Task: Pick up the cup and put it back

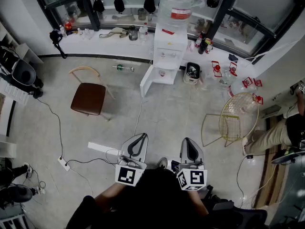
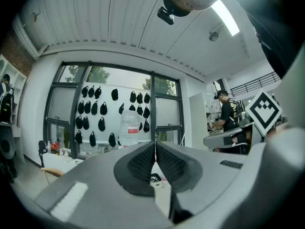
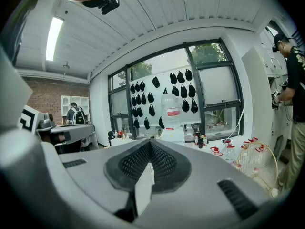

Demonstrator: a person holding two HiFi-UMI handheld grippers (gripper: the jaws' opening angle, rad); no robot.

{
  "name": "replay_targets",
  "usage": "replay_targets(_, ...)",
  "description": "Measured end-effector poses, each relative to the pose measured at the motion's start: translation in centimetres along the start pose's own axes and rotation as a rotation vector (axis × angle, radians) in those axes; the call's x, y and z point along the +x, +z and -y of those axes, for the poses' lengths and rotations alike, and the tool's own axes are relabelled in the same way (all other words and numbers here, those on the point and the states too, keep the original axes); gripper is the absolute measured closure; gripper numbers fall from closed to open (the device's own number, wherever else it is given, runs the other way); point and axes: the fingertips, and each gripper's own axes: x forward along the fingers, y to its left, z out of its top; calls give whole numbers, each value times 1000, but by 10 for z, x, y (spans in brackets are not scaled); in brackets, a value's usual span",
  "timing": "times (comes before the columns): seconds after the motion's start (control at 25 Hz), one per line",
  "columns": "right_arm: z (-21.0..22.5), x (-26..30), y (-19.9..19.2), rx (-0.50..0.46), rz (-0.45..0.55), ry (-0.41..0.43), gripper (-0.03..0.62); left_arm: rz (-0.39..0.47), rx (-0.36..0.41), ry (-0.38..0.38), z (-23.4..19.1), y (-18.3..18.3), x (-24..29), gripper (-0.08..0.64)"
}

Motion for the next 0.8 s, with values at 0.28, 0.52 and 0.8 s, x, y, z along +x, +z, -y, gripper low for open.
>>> replay_targets(0.28, -4, 0, 2, -8, 3, 6, 598, -2, -4, 3, -3, 0, -2, 549)
replay_targets(0.52, -3, -1, 1, -12, -1, 0, 598, 6, -12, -15, 1, 2, -3, 550)
replay_targets(0.8, -1, -1, 9, 24, 43, -16, 598, -11, -38, -23, -3, -6, 1, 365)
